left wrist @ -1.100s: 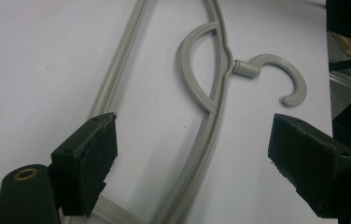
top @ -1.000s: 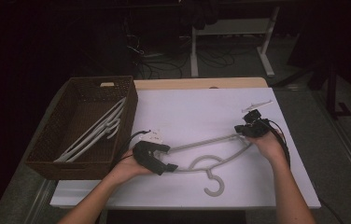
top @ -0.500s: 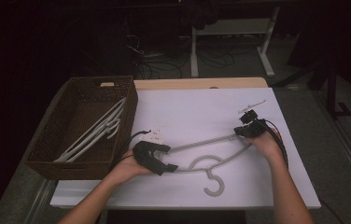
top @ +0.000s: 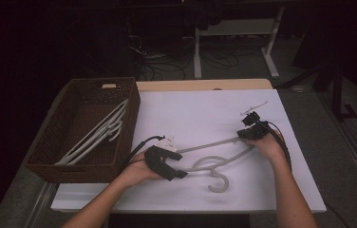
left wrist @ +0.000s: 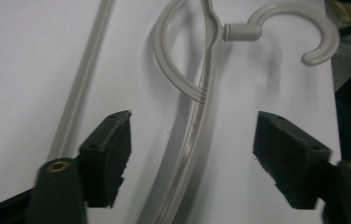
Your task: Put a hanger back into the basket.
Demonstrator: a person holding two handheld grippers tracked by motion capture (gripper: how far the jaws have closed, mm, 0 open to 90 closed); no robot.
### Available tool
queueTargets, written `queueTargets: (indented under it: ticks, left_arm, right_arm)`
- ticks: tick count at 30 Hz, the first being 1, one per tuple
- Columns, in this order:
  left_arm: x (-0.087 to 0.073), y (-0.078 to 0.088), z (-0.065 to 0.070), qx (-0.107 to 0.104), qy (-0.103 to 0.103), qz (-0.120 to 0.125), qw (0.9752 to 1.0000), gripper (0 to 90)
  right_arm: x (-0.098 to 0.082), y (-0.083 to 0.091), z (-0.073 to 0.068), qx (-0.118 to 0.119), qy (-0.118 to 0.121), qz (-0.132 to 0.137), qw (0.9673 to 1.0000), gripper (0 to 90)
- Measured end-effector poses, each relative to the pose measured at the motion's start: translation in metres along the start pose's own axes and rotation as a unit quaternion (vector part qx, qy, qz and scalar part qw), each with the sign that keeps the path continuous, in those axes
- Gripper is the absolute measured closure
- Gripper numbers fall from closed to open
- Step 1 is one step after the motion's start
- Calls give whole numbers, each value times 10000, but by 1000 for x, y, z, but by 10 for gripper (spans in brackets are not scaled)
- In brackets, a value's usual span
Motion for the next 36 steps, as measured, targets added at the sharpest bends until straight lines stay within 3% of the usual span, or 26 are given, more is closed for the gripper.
queueTargets:
  ticks: [6,11,15,24,27,36]
  left_arm:
    - [3,-15,-1,66,-400,-407,9983,529]
    - [6,-23,1,2,-529,-592,9968,631]
    - [5,-27,0,-40,-503,-705,9962,700]
    - [5,-27,1,-135,-706,-720,9948,790]
    - [5,-26,4,-240,-737,-707,9945,808]
    - [13,-6,-1,-277,-319,-241,9988,819]
  right_arm:
    - [0,0,0,23,-1,1,10000,894]
    - [0,0,1,38,8,6,10000,894]
    - [0,0,1,46,15,0,10000,894]
    - [1,1,1,59,21,50,10000,893]
    - [5,9,-1,113,-49,272,9996,831]
    - [12,60,-12,279,-108,987,9947,604]
Point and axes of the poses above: each handheld gripper's, and its own axes: y roughly backward along the jaws, x roughly out of its top, z roughly to its right, the point moved 6 cm from there along -y, roughly forward along the jaws, and after that the axes turned 4 degrees about z, right-handed, at the moved point
